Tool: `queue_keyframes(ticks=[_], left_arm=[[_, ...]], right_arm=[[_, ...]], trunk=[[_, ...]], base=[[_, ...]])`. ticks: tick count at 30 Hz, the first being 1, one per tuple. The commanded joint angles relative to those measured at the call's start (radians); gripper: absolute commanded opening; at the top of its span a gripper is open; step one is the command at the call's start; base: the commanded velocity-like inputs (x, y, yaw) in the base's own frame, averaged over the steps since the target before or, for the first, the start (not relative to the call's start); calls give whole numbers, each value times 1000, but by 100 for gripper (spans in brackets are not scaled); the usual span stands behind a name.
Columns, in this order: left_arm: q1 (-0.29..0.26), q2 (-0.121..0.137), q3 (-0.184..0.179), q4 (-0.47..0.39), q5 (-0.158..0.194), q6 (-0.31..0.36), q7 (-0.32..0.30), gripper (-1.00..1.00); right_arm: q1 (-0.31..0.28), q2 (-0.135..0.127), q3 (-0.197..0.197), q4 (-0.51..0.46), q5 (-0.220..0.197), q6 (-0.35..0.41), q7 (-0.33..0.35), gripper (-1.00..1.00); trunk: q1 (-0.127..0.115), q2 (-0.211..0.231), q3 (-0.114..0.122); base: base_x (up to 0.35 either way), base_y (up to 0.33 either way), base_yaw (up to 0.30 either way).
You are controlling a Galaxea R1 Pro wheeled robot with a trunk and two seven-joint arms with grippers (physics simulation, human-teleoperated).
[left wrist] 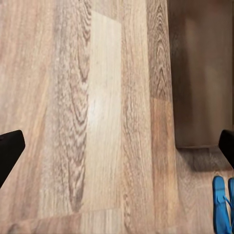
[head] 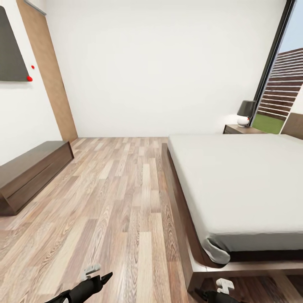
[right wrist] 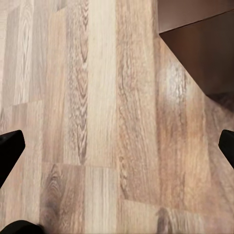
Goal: In the bedroom, move the book from the bed onto either nightstand, and place the two sandals side by side next to the bed.
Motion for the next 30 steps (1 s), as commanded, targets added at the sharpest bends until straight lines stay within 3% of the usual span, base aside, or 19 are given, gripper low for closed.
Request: queue_keyframes(ticks=[1, 14, 20, 30], left_arm=[[0, 0, 2, 0, 9, 7, -5, 100], [0, 0, 2, 0, 9, 7, -5, 100], [0, 0, 3, 0, 10, 7, -6, 100], [0, 0, 3, 0, 10, 6, -6, 100]], right_arm=[[-1, 0, -2, 1, -2, 0, 4, 100], [-1, 0, -2, 1, -2, 0, 5, 100], [-1, 0, -2, 0, -1, 0, 6, 100], [-1, 1, -2, -1, 0, 0, 5, 100]], trunk=[[-4, 7, 2], [-54, 98, 43], [-54, 98, 43], [-54, 98, 46]], base=[[0, 0, 0], [0, 0, 0], [0, 0, -50], [0, 0, -254]])
